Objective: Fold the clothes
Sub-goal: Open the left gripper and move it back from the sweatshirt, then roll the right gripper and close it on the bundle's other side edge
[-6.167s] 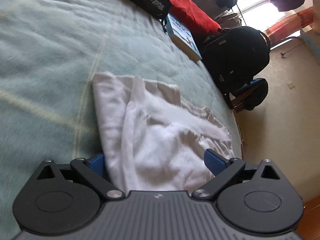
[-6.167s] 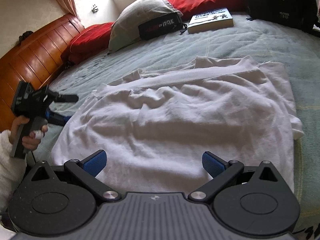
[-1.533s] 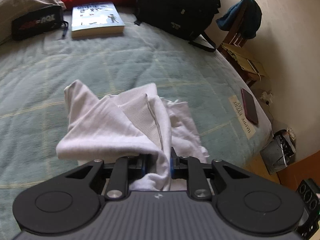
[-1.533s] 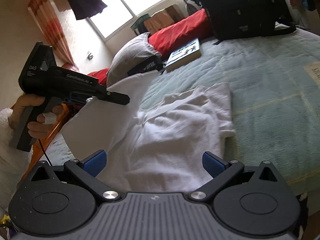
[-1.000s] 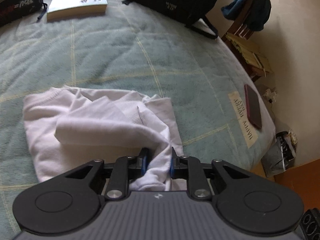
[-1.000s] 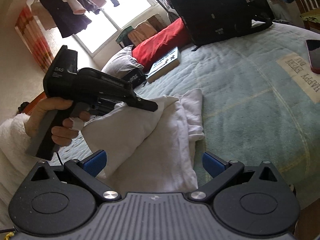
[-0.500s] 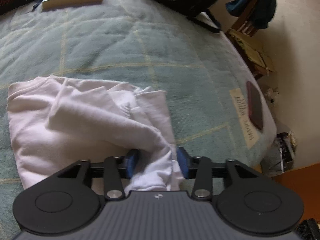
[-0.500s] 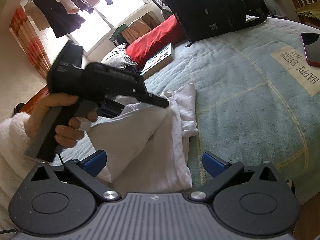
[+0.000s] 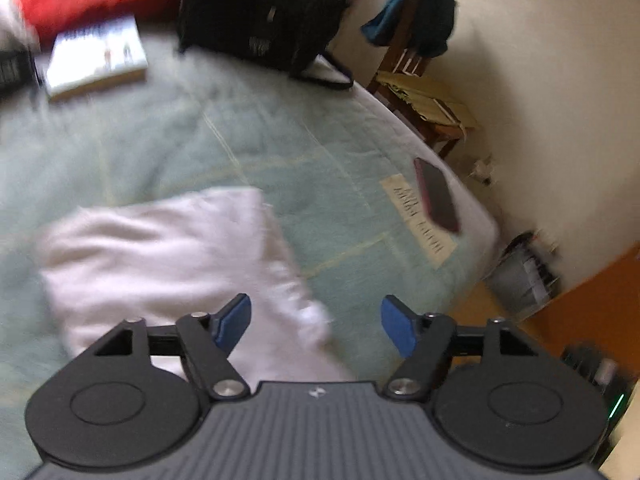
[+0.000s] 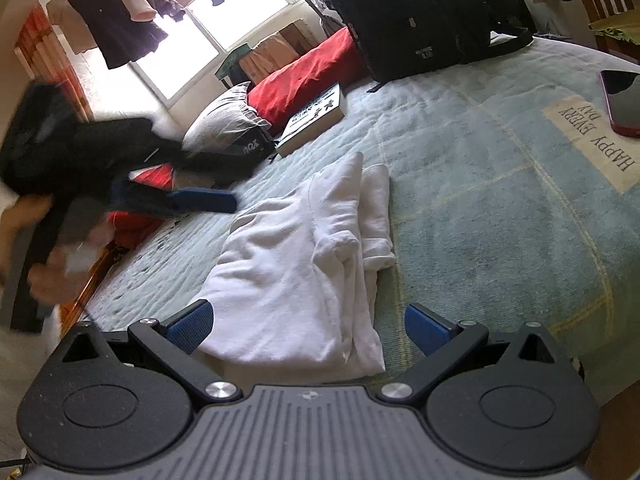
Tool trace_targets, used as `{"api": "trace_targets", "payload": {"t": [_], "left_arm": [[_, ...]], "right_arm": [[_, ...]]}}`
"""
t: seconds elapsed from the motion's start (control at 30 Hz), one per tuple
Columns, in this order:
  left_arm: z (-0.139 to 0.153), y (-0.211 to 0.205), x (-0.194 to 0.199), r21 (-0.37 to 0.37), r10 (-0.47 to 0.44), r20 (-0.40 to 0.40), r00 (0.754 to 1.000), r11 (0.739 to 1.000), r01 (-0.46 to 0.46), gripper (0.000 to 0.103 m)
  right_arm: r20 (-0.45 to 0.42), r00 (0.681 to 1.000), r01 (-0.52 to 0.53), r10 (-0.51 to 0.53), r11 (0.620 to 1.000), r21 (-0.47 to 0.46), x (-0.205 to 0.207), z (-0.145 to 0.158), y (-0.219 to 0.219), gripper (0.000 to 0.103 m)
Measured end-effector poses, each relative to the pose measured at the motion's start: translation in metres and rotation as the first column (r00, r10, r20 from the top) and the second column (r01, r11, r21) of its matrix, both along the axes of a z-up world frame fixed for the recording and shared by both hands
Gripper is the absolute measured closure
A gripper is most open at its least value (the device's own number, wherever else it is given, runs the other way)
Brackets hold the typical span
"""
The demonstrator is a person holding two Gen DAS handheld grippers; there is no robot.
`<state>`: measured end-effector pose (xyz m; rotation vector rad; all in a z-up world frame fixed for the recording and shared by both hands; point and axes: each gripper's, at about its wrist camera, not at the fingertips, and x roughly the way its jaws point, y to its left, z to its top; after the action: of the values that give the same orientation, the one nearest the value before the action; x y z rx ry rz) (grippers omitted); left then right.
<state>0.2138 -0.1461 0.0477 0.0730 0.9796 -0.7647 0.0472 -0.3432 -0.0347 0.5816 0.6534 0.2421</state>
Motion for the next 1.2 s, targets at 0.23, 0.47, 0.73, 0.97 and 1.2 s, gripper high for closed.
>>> {"api": "trace_targets", "payload": {"t": [0.23,0.47,0.73,0.97,1.2], "left_arm": [[-0.020,0.062,-0.079,0.217,-0.114,0.233,0.966,0.974,0.063,0.022],[-0.069,0.068,-0.116,0.266,-0.126,0.355,0.926,0.964,0.030,0.020],[-0.112,0.044,-0.125,0.509,-0.254,0.603,0.756,0.852,-0.120,0.018],[-0.108,0.064,-0.122,0.469,-0.209,0.592,0.778,0.875,-0.122,0.018],[-0.095,0.066,-0.127,0.450,-0.210,0.612,0.762,0.885,-0.117,0.018]], "right_arm": [[-0.018,1.000,-0.006,0.006,1.000,-0.005,0.003,-0.005,0.003,0.000],[-0.037,0.999,-0.010,0.009,1.000,-0.019,0.006,-0.006,0.011,0.000],[-0.031,0.999,0.018,-0.019,0.999,-0.039,-0.004,0.000,0.009,0.000],[-0.057,0.998,-0.014,0.016,0.999,0.036,-0.002,-0.012,-0.001,0.000],[-0.027,0.979,-0.184,0.200,0.941,0.285,0.002,-0.029,0.006,0.000]]}}
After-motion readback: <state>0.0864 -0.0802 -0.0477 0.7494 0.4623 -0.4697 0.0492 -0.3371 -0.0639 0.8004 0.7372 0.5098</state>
